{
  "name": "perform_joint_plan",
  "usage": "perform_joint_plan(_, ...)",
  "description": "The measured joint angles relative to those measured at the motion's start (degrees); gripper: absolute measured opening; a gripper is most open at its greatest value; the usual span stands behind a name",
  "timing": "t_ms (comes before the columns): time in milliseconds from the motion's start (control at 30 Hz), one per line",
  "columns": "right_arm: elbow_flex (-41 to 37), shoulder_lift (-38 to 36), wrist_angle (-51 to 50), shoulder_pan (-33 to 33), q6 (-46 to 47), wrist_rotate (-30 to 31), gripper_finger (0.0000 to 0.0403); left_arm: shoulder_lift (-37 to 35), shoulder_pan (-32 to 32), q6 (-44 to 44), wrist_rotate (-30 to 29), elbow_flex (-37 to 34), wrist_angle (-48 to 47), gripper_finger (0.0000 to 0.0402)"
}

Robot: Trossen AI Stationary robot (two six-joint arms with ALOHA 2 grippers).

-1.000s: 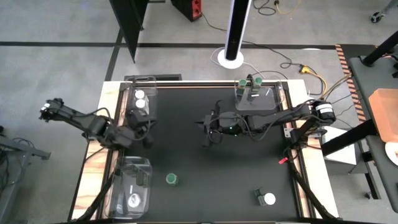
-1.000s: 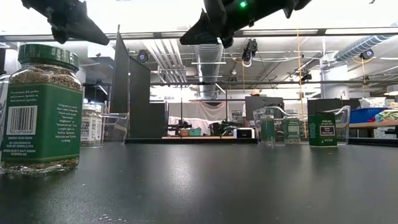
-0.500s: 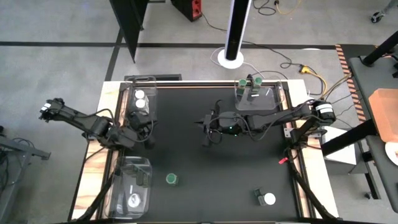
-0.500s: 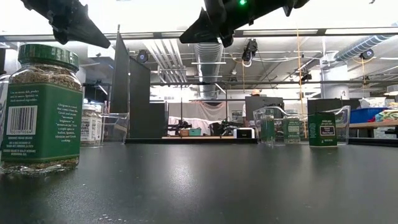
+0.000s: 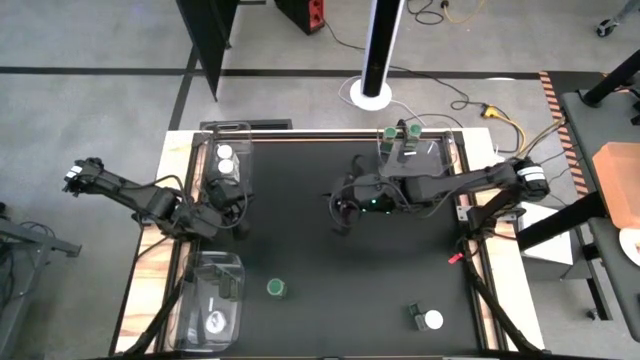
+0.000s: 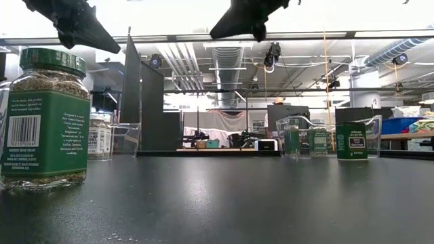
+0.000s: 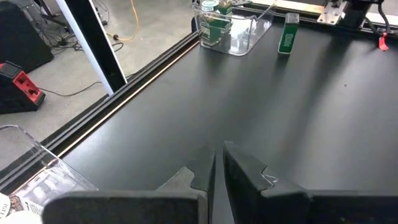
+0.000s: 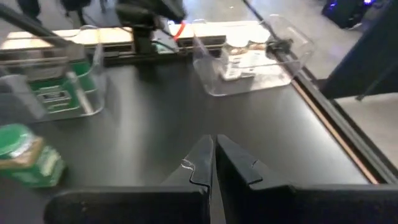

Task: Sort spices by type
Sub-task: Put the green seasoning bottle into the top right transparent bin

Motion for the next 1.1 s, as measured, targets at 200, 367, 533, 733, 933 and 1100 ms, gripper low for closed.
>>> perform_joint_plan(200, 0.39, -1.62, -2.16, 2.83, 2.65, -0.07, 0.0009, 0.07, 0.04, -0.01, -0.09, -0.01, 0.02, 0.0016)
perform_joint_plan(367, 0.41, -2.61, -4.65, 5.04, 5.53, -0.04, 0.0009, 0.07, 0.04, -0.02, -0.07, 0.0, 0.06, 0.0016)
perform_joint_plan(533, 0.41, -2.57, -4.42, 6.12, 6.51, -0.08, 0.0009, 0.09, 0.04, -0.02, -0.09, 0.0, 0.09, 0.0016)
perform_joint_plan(733, 4.83, -1.17, 0.92, 3.99, 0.34, -0.04, 0.0009, 0.11, 0.07, -0.02, -0.5, 0.0, 0.33, 0.0016)
perform_joint_plan(933, 10.16, -1.94, -7.6, 3.13, -3.12, -0.06, 0.0009, 0.11, 0.07, -0.02, 0.31, 0.0, 0.53, 0.0016)
perform_joint_plan(1100, 11.77, -2.76, -19.11, 3.13, -0.12, -0.07, 0.0009, 0.26, 0.06, -0.22, 0.59, 0.0, 0.53, 0.0016)
